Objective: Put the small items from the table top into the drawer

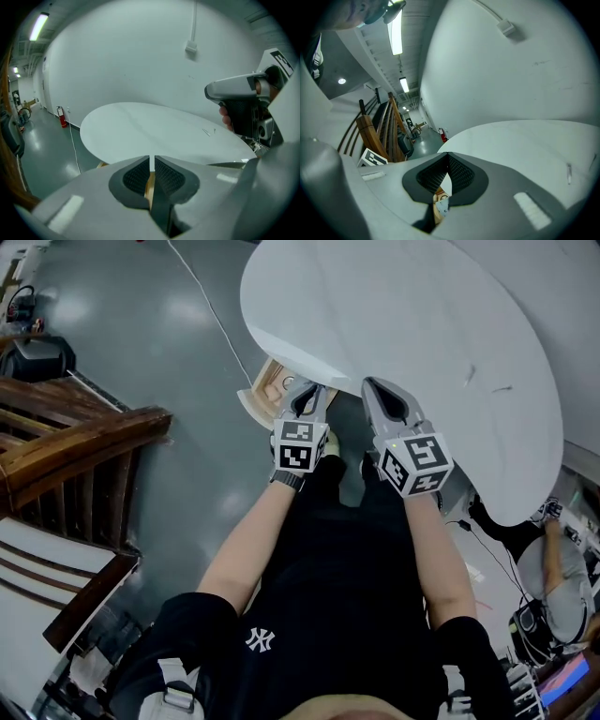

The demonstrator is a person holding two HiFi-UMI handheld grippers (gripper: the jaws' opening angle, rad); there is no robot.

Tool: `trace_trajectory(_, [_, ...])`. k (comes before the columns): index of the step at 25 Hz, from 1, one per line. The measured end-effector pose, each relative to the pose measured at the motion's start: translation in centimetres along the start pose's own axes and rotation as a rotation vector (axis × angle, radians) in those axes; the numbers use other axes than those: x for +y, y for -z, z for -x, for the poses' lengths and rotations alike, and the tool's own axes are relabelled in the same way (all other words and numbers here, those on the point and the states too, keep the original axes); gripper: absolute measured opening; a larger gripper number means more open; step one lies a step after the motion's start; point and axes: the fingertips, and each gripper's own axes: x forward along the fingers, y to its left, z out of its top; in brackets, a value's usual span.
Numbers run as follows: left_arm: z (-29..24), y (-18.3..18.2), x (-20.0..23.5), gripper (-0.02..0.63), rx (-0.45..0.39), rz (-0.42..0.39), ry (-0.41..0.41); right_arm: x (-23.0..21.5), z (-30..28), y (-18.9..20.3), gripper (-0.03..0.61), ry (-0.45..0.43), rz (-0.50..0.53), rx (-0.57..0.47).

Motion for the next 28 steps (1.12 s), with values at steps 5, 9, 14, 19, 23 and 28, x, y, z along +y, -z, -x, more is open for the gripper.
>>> trace_trajectory(5, [0.6,-2.9,-2.4,0.017,-0.033,-0.029,0.043,-1.0,1.9,-1.2,0.023,0.038,-0.011,-0.027])
trace_trajectory(9, [0.7,-5.1,-4.9,0.002,-0.054,-0.066,0.088,-2.2,3.8,-2.2,0.023,0.073,-0.022,-0.055])
trace_trajectory(14, [0.4,-7.7,-8.9,0.002,-0.083,-0.114,0.158,-4.3,6.7,-3.3,0.023,0.132,-0.037,-0.090])
trace_trajectory(19, [-0.5,-9.4,-14.0,0.002,-0.088,-0.162,0.241,-7.2,10.3,-3.7,0.023,0.205,-0.059,-0.120])
trace_trajectory(23, [-1.6,-10.3,-18.6,0.002,-0.088,-0.201,0.305,-10.0,13.5,-3.7,0.023,0.266,-0.081,-0.142])
trace_trajectory(28, [-3.1,-10.6,-24.0,0.002,-0.084,-0.246,0.362,-13.0,17.2,-3.1,0.023,0.322,-0.108,-0.155])
